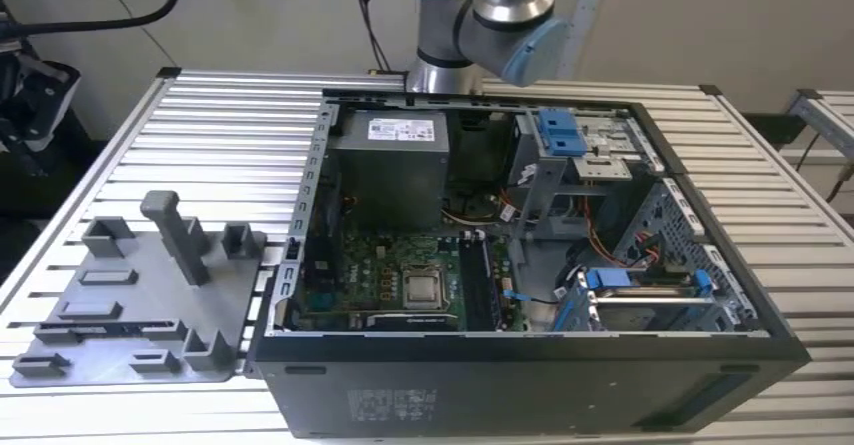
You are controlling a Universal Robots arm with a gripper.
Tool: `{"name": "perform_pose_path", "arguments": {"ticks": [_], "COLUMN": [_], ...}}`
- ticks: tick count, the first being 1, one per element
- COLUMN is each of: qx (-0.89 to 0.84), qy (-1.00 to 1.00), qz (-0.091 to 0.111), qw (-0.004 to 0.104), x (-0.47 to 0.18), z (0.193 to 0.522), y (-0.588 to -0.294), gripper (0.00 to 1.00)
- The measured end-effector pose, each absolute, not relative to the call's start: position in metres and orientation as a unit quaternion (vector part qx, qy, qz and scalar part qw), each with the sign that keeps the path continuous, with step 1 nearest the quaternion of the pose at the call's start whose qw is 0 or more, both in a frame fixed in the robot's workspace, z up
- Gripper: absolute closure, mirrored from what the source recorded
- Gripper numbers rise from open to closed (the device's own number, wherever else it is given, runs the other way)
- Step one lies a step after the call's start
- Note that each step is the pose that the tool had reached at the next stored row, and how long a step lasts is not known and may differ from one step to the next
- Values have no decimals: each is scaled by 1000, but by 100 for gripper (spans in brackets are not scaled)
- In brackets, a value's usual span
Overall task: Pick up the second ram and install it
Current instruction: 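Reach for the second ram, then pick up the second ram and move it above second insertion slot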
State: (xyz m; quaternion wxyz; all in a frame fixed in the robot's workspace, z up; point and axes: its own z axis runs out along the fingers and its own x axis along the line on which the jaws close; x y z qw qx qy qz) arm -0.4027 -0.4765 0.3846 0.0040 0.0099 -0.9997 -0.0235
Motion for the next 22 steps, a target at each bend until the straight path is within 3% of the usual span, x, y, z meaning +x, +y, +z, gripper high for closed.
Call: {"name": "perform_pose_path", "arguments": {"ticks": [12, 22], "qx": [10, 10], "qy": [-1000, -1000], "qz": [-23, -24], "qw": [4, 4], "x": [-404, -405], "z": [383, 383], "y": [-505, -506], "gripper": [89, 89]}}
